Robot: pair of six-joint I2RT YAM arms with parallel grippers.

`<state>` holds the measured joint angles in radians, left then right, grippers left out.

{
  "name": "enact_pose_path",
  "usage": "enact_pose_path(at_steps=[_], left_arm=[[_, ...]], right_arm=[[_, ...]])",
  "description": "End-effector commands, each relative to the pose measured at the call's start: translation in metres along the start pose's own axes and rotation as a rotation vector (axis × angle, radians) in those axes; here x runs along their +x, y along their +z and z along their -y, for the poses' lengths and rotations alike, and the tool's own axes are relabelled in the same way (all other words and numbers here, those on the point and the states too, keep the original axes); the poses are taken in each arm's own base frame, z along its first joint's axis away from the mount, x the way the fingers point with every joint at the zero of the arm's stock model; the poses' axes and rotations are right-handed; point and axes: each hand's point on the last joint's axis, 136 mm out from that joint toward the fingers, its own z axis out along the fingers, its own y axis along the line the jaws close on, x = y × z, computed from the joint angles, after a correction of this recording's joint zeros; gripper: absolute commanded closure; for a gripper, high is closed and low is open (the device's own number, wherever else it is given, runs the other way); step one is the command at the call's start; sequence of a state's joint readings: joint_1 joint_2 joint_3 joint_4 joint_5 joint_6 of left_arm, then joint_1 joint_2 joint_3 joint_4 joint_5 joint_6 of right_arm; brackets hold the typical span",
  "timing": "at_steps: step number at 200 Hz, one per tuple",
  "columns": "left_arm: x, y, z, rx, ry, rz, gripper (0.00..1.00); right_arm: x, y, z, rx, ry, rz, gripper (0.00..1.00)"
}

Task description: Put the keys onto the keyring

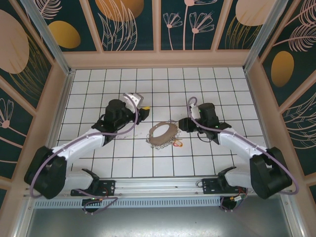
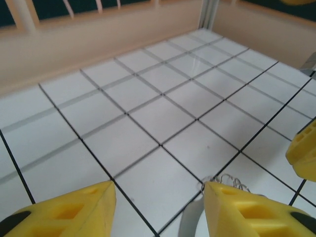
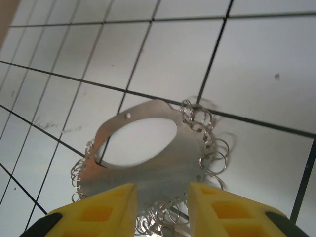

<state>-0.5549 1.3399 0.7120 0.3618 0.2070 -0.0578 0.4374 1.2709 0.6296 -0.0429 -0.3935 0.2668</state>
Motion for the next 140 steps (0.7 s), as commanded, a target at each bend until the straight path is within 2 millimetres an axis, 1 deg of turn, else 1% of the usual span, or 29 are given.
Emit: enact_pose_path(at_steps=[1,11,24,27,39,55,70,88,107,122,140], left_arm=[[0.018,0.02,-0.004,-0.004,-0.161,-0.131,0.5],[0.027,0.029,0.002,0.033,-0.184,-0.185,0.51],[0.043,0.039,0.004,0.052,-0.249,-0.241,0.53],[0.043,0.04,0.005,0.059,-0.26,-0.243,0.53],[0.054,0.045,0.01,0.089,-0.303,-0.28,0.53],[0.066,0.052,0.011,0.095,-0.348,-0.324,0.54],[0.076,0.055,0.012,0.101,-0.367,-0.362,0.54],[0.084,0.057,0.013,0.11,-0.376,-0.381,0.54],[0.087,0.056,0.011,0.094,-0.379,-0.384,0.54],[0.087,0.056,0.006,0.063,-0.377,-0.377,0.54],[0.084,0.055,0.0,0.027,-0.376,-0.361,0.54]], right_arm=[[0.026,0.009,0.011,0.043,0.158,-0.129,0.67],[0.03,0.014,0.013,0.041,0.179,-0.149,0.67],[0.036,0.022,0.011,0.032,0.196,-0.17,0.67],[0.036,0.023,0.011,0.033,0.197,-0.173,0.67],[0.039,0.029,0.014,0.051,0.196,-0.186,0.67],[0.042,0.036,0.021,0.08,0.203,-0.206,0.68],[0.042,0.042,0.019,0.064,0.203,-0.215,0.7],[0.041,0.052,0.019,0.052,0.209,-0.217,0.7],[0.039,0.064,0.019,0.052,0.191,-0.237,0.71],[0.036,0.074,0.02,0.057,0.172,-0.244,0.72],[0.027,0.084,0.017,0.041,0.144,-0.24,0.74]])
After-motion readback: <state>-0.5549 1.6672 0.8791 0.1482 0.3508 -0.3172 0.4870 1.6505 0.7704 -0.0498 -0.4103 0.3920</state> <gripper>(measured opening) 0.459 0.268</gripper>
